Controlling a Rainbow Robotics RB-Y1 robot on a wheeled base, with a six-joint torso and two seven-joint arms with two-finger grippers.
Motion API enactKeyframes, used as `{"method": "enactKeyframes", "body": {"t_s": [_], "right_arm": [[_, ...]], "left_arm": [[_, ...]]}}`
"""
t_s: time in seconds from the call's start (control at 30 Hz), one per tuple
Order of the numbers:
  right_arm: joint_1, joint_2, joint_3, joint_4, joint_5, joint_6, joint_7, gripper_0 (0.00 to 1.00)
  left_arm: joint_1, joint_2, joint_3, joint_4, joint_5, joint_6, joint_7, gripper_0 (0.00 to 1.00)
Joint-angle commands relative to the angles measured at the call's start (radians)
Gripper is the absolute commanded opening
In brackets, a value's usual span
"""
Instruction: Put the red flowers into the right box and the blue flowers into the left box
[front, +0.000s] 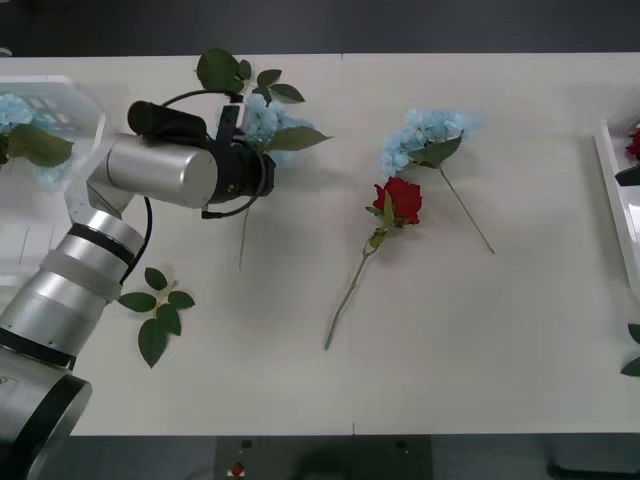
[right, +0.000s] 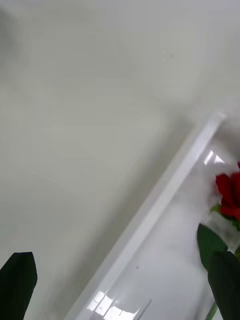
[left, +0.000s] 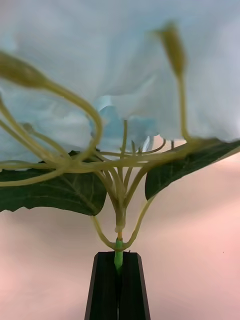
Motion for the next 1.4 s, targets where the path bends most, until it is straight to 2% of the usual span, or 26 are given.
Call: {"method": "enactKeyframes", "body": {"t_s": [0.03,0.17,0.3,0.63,0.83,1.0,1.27,1.4], "right_arm": [[-0.045,-0.047,0.051,-0.169,0.017,0.026,-0.027,1.0],[-0.074,-0.041,0.144,-0.256,-0.032,0.016,-0.043,0.99],[-0.12,-0.004,0.218,-0.261,-0.095,-0.001,-0.058,1.0],[-0.15,0.157,0.236,-0.163,-0.081,-0.048,-0.075,0.99],[-0.152,0.246,0.236,-0.095,-0.039,-0.113,-0.07,1.0],[-0.154,0.29,0.236,-0.066,0.005,-0.131,-0.067,1.0],[-0.152,0.358,0.242,0.004,0.036,-0.191,-0.058,0.99],[-0.158,0.382,0.276,0.043,0.037,-0.246,-0.053,1.0]], "left_arm": [[-0.039,0.078,0.118,-0.146,0.018,0.098,-0.008,0.0],[-0.038,0.159,0.214,-0.2,0.02,0.146,-0.019,0.0],[-0.038,0.265,0.265,-0.203,0.023,0.141,-0.039,0.0],[0.005,0.5,0.377,-0.203,0.012,0.127,-0.144,0.0],[0.108,0.616,0.426,-0.203,0.047,0.087,-0.2,0.0],[0.235,0.696,0.469,-0.203,0.123,0.083,-0.256,0.0],[0.468,0.704,0.555,-0.203,0.161,-0.063,-0.336,0.0],[0.543,0.702,0.553,-0.203,0.178,-0.143,-0.339,0.0]]}}
